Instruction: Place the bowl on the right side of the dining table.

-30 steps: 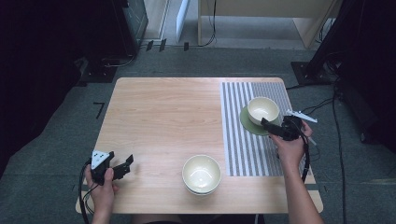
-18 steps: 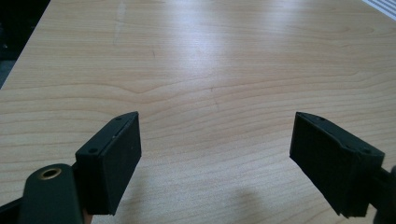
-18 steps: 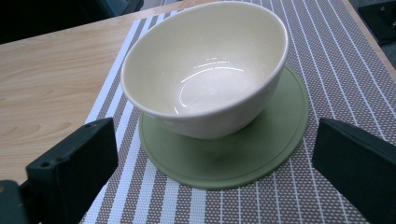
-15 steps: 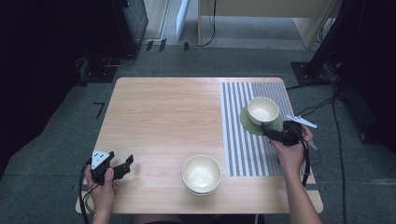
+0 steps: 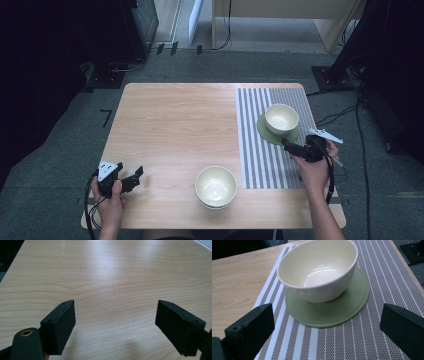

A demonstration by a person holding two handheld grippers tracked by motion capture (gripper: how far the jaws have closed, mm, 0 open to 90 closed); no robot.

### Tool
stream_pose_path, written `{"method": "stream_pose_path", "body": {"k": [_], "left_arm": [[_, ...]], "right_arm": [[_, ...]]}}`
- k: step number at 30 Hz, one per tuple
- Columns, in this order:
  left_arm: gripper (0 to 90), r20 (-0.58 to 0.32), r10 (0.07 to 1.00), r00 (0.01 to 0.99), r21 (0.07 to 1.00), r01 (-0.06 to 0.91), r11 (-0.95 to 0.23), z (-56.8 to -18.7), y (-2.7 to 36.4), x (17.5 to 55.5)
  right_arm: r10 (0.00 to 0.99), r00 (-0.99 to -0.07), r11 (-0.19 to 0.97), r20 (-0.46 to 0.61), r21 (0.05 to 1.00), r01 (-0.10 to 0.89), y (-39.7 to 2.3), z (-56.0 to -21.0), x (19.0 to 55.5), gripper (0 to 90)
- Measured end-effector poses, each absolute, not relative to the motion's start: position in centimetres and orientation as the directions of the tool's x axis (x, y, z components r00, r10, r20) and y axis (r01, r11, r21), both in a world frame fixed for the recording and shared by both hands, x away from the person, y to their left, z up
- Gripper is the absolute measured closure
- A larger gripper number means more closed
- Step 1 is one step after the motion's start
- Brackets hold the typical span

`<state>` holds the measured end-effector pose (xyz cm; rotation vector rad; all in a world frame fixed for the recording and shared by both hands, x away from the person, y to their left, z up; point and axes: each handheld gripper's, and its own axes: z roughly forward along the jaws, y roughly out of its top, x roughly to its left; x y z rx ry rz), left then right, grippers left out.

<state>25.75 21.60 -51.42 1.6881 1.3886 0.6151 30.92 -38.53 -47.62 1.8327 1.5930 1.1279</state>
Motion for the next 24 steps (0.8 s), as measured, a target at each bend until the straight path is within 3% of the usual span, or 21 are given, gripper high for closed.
{"method": "stream_pose_path", "body": {"k": [24], "left_arm": [[16.0,-0.135,0.955,0.265,0.842,0.539,-0.031,-51.4,21.6,25.7]], "right_arm": [[0.96,-0.019,-0.216,0.28,0.779,0.589,-38.4,-49.4,28.1,0.0]]}}
